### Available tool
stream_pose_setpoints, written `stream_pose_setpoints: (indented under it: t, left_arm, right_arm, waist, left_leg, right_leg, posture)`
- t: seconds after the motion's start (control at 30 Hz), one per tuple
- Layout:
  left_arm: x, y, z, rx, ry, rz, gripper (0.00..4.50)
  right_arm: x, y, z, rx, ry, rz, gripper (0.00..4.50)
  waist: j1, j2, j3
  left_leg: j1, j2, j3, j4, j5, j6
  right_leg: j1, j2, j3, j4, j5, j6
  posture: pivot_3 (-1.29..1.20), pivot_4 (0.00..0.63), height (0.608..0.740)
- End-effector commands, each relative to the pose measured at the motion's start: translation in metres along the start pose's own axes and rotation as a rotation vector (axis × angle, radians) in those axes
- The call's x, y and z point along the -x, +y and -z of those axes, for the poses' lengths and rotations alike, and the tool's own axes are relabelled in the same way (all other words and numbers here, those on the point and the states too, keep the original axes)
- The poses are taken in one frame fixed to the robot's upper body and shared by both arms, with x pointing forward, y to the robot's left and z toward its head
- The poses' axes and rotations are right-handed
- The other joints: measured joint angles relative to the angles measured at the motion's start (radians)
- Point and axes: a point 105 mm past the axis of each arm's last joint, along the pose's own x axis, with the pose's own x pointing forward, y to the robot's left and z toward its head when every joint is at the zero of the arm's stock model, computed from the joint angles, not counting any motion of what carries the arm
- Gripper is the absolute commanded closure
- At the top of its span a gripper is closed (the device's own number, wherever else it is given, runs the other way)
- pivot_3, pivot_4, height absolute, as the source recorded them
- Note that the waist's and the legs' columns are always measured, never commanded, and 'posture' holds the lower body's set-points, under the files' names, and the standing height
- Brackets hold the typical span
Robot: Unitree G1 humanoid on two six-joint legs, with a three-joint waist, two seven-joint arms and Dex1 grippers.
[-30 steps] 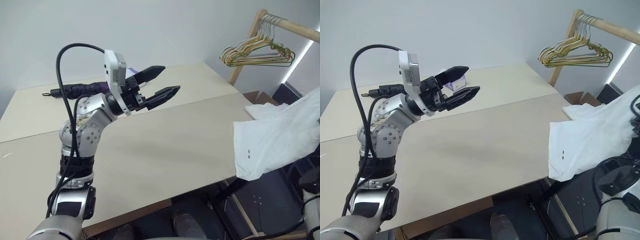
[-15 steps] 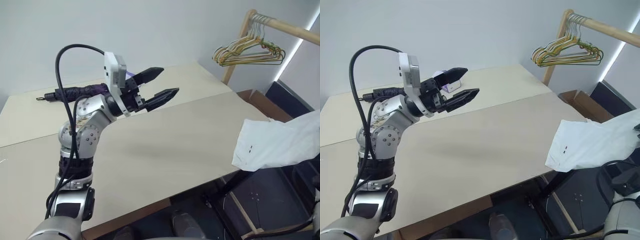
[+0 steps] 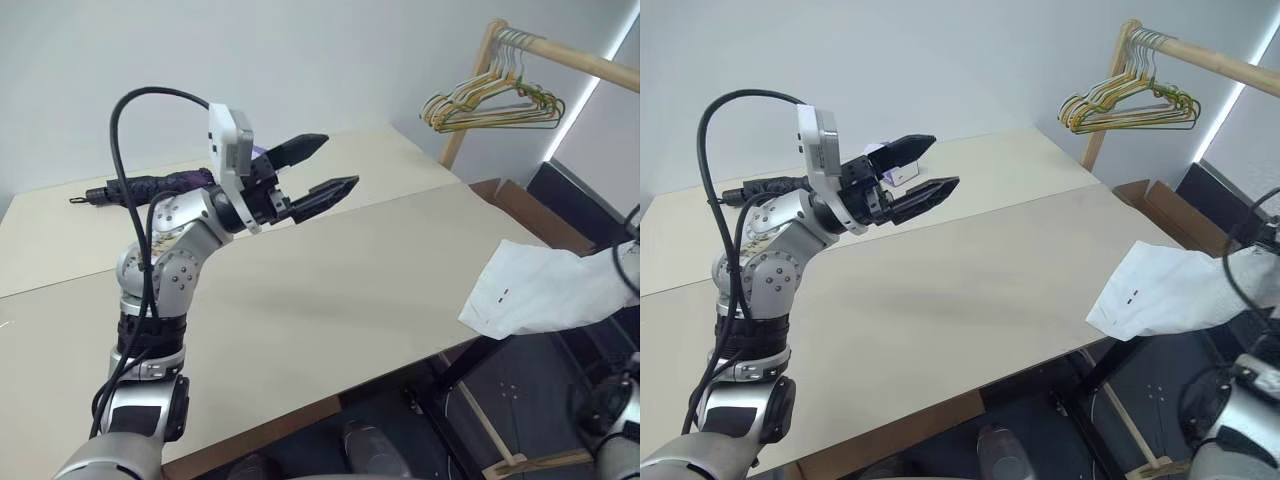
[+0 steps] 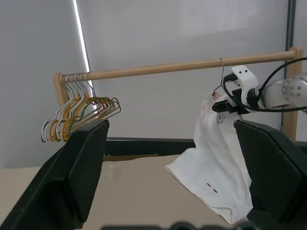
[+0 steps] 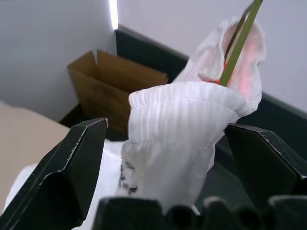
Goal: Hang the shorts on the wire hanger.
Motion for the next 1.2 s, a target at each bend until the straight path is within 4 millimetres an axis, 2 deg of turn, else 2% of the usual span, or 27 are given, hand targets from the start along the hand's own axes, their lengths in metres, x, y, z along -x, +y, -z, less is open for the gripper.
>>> stream_pose_setpoints:
  t: [0.03,0.13,0.23,0.37,0.5,0.57,0.67,0.77,0.9,1.03,1.2]
  left_arm:
    - [0.002,-0.001,-0.01,-0.056,-0.028,0.0,0.0]
    - [0.005,-0.001,-0.009,-0.066,-0.028,-0.01,0.0]
    - [0.008,-0.002,-0.008,-0.078,-0.022,-0.02,0.0]
    - [0.017,0.0,0.001,-0.108,0.018,-0.05,0.0]
    - [0.041,-0.003,0.027,-0.145,0.168,-0.017,0.0]
    - [0.057,-0.006,0.043,-0.173,0.252,-0.022,0.0]
    - [0.074,-0.011,0.055,-0.179,0.314,-0.039,0.0]
    - [0.083,-0.014,0.055,-0.196,0.339,-0.068,0.0]
    - [0.093,-0.018,0.054,-0.222,0.367,-0.103,0.0]
    - [0.102,-0.023,0.054,-0.235,0.394,-0.129,0.0]
    - [0.107,-0.026,0.052,-0.239,0.407,-0.135,0.0]
  right_arm:
    - [0.025,-0.005,-0.042,0.023,-0.33,0.136,0.01]
    - [0.04,0.01,-0.043,0.073,-0.453,0.137,0.01]
    - [0.057,0.033,-0.049,0.113,-0.596,0.051,0.01]
    - [0.088,0.097,-0.053,0.122,-0.72,-0.357,0.01]
    - [0.127,0.159,-0.032,0.114,-0.638,-0.9,0.01]
    - [0.151,0.183,-0.024,0.136,-0.61,-1.139,0.01]
    - [0.183,0.205,-0.018,0.178,-0.59,-1.422,0.01]
    - [0.212,0.218,-0.007,0.212,-0.526,-1.714,0.01]
    - [0.23,0.223,0.007,0.29,-0.473,-1.935,0.01]
    - [0.23,0.228,0.011,0.298,-0.445,-1.978,0.01]
    - [0.23,0.231,0.018,0.322,-0.432,-1.996,0.01]
  waist:
    - [0.002,0.0,0.0]
    - [0.0,0.0,0.0]
    - [0.0,-0.001,0.001]
    - [-0.001,-0.001,0.002]
    - [-0.001,-0.004,0.004]
    - [0.004,-0.004,0.005]
    - [0.024,-0.008,0.009]
    - [0.055,-0.012,0.012]
    - [0.116,-0.014,0.013]
    - [0.174,-0.014,0.013]
    - [0.238,-0.014,0.013]
  left_leg:
    - [0.0,0.0,0.0,0.0,0.0,0.0]
    - [-0.001,0.0,0.0,-0.001,0.0,0.0]
    - [0.0,0.0,0.0,-0.001,0.0,0.001]
    - [0.002,0.0,0.0,-0.004,0.0,0.0]
    - [0.004,0.001,-0.001,-0.008,0.0,0.0]
    - [0.005,0.001,-0.001,-0.01,0.0,0.001]
    - [0.004,0.002,-0.001,-0.011,0.0,0.001]
    - [0.002,0.003,-0.001,-0.011,0.0,0.001]
    - [0.001,0.004,-0.001,-0.012,0.0,0.0]
    - [-0.003,0.004,0.001,-0.013,0.0,0.0]
    - [-0.014,0.003,0.009,-0.013,0.0,0.0]
  right_leg:
    - [0.0,0.0,0.0,0.0,0.0,0.0]
    - [-0.001,0.0,0.0,-0.001,0.001,0.001]
    - [-0.001,0.0,0.001,-0.001,0.003,0.006]
    - [0.0,0.0,0.002,-0.001,0.003,0.005]
    - [0.0,0.002,0.002,-0.001,0.003,0.005]
    - [0.0,0.002,0.002,-0.001,0.003,0.004]
    - [-0.001,0.001,0.001,-0.001,0.003,0.004]
    - [-0.003,0.0,0.001,-0.002,0.003,0.004]
    - [-0.004,-0.001,-0.001,-0.004,0.003,0.003]
    - [-0.01,-0.001,-0.002,-0.004,0.003,0.001]
    - [-0.022,0.0,-0.003,-0.002,0.007,-0.008]
  posture:
    - [-0.21,0.03,0.74]
    - [-0.2,0.032,0.74]
    - [-0.19,0.036,0.74]
    - [-0.18,0.039,0.74]
    - [-0.14,0.038,0.74]
    - [-0.13,0.04,0.74]
    - [-0.08,0.035,0.74]
    - [-0.04,0.03,0.74]
    - [0.01,0.031,0.74]
    - [0.04,0.033,0.74]
    - [0.06,0.029,0.74]
